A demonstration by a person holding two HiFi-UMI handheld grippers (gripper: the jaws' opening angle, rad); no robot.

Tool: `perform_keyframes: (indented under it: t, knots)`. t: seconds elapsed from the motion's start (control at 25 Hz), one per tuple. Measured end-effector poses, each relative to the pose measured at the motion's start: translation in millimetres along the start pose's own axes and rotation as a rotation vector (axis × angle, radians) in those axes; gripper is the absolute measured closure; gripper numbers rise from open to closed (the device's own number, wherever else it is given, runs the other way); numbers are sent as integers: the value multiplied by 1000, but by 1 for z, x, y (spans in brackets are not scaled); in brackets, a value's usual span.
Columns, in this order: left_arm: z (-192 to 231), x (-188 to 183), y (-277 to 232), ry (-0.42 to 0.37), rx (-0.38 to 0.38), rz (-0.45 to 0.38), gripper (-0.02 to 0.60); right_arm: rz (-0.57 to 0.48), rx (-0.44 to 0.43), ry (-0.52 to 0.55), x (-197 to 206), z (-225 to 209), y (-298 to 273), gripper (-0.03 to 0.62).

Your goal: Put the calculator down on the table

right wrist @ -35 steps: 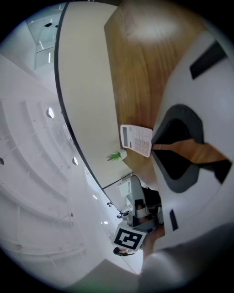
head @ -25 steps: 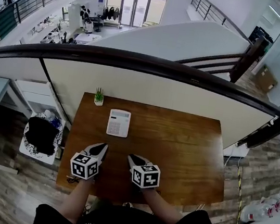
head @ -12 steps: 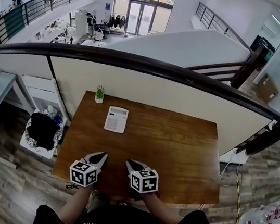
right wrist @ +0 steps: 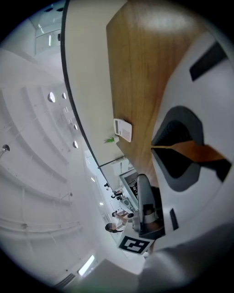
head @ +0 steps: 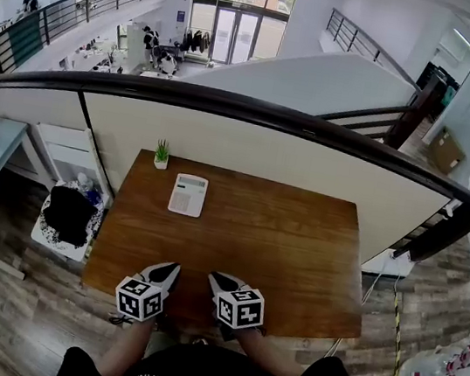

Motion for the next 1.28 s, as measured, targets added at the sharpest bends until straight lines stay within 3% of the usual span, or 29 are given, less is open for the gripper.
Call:
perform_keyframes:
  t: [0.28,1.28]
  knots:
    - [-14,6,1,-1,1,-2,571,3,2,3,4,-5,10,571]
    - [4,-2,3,12,-42,-20,569,-7,0,15,-8,-5,-12,580]
Point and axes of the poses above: the fingertips, and each gripper's own axes: y backward along the fingers, z to its left, x out of its underside, the point moved 4 cm from there along y, backward along the fingers, and after that the axes turned 13 degrees about -z, right-handed, at the moved point
